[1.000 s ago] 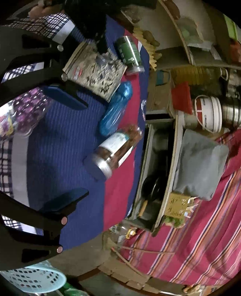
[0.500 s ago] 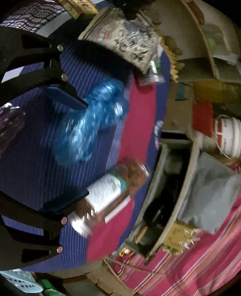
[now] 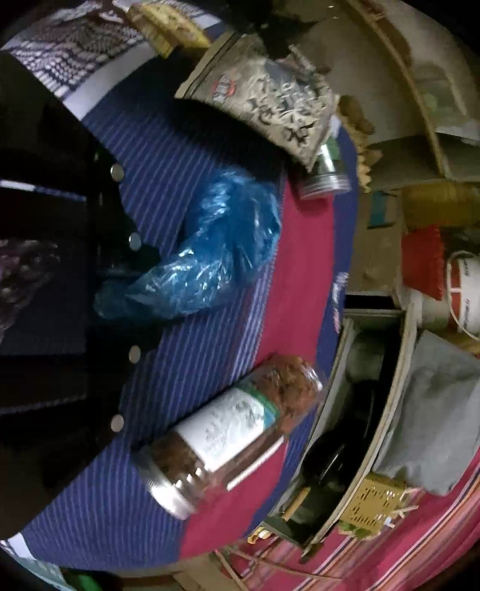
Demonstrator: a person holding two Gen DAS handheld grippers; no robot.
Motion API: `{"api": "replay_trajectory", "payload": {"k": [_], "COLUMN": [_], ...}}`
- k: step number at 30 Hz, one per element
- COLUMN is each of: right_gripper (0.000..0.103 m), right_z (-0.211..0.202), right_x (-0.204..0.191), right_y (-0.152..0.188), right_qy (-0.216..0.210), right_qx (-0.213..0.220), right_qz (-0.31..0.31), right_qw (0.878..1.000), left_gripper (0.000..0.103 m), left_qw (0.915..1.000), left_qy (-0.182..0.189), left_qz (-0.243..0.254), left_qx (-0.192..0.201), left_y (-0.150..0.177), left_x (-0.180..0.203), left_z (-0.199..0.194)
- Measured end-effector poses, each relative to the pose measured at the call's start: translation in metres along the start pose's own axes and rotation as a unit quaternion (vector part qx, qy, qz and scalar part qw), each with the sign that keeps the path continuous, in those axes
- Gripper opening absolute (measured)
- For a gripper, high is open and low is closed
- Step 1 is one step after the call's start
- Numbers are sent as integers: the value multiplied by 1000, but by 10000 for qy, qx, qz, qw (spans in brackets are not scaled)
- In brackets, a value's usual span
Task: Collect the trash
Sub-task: 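Carry the snack bag and blue plastic bag with both tools over the basket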
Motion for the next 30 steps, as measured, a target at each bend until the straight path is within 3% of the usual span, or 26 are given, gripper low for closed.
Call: {"api": "replay_trajectory", "payload": {"k": [5, 11, 18, 30], "right_gripper": [13, 14, 14, 14], "right_z": [-48, -115, -181, -258], "right_x": [19, 62, 120, 191], "right_y": [-1, 19, 59, 133], "right_qy": [100, 478, 1046, 1868], "right_qx": [424, 830, 1148, 1507], "right_qz": [239, 549, 1002, 1628], "right_qw": [9988, 9939, 9828, 9570], "left_gripper": [0, 0, 0, 0], "left_qw": [9996, 9985, 9933, 9725], "left_qy": [245, 525, 980, 1793], "left_qz": [-109, 115, 533, 1336], "left_qx": [65, 120, 298, 657], "left_y": [-2, 0, 7, 41], "left_x": [9, 48, 122, 258], "left_z": [-12, -28, -61, -123]}}
Point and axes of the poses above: each gripper's, at about its wrist camera, not at the fingertips, and z roughly the way its jaws point, x to its right, y to its underside, the point moved 7 cm from there along z, roughly the way its jaws point, and after that the axes turned 8 degrees about -y, right-handed, at the moved point
